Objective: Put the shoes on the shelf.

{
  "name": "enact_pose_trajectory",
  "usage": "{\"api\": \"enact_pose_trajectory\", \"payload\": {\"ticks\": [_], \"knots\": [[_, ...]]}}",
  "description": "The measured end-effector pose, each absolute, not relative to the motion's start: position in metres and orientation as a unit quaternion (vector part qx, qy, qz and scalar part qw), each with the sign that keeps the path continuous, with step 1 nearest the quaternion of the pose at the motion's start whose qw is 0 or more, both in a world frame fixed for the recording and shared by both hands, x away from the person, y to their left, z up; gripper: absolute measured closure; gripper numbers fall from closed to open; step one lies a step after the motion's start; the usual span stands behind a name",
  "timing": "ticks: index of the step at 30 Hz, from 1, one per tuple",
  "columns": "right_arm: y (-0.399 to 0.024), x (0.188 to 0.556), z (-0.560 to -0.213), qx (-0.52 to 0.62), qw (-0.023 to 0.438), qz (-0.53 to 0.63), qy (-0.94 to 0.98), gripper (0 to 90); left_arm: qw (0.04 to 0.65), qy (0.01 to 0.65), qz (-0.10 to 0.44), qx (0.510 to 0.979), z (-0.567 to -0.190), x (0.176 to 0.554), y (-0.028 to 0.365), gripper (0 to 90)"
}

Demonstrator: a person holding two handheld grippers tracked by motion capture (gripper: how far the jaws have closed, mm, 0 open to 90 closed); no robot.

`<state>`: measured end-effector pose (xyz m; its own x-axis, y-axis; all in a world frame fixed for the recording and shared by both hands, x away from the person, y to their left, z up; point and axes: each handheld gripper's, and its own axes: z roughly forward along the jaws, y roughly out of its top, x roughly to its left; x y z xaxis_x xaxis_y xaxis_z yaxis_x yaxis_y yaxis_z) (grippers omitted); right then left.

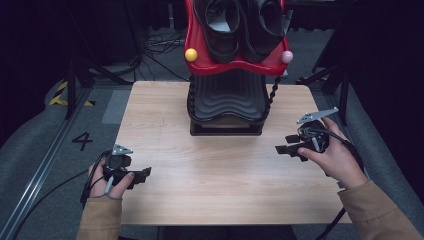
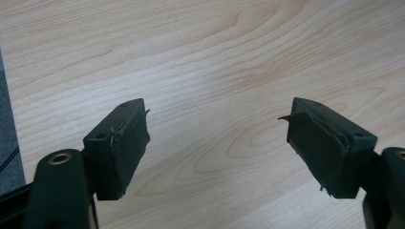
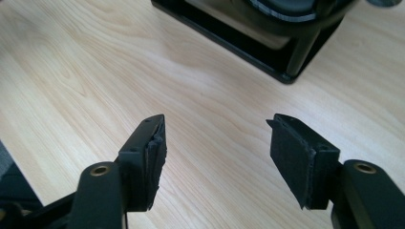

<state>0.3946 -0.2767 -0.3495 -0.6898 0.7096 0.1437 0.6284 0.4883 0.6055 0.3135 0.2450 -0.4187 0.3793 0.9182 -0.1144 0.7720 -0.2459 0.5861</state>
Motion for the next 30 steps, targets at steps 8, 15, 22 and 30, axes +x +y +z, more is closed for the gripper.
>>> {"api": "enact_pose_trajectory", "payload": {"ticks": [8, 15, 22, 30], "knots": [[-0.289, 0.393, -0.380, 0.396, 0.059, 0.318, 0.859, 38.2, 0.284, 0.544, 0.129, 0.779, -0.419, 0.308, 0.248, 22.5], [-0.295, 0.391, -0.411, 0.394, 0.057, 0.306, 0.865, 38.4, 0.279, 0.549, 0.126, 0.778, -0.423, 0.309, 0.249, 22.5], [-0.297, 0.386, -0.435, 0.394, 0.047, 0.298, 0.868, 38.1, 0.279, 0.543, 0.124, 0.783, -0.424, 0.311, 0.247, 22.3], [-0.296, 0.383, -0.443, 0.393, 0.053, 0.301, 0.867, 38.1, 0.278, 0.540, 0.125, 0.784, -0.425, 0.312, 0.245, 22.3]]}}
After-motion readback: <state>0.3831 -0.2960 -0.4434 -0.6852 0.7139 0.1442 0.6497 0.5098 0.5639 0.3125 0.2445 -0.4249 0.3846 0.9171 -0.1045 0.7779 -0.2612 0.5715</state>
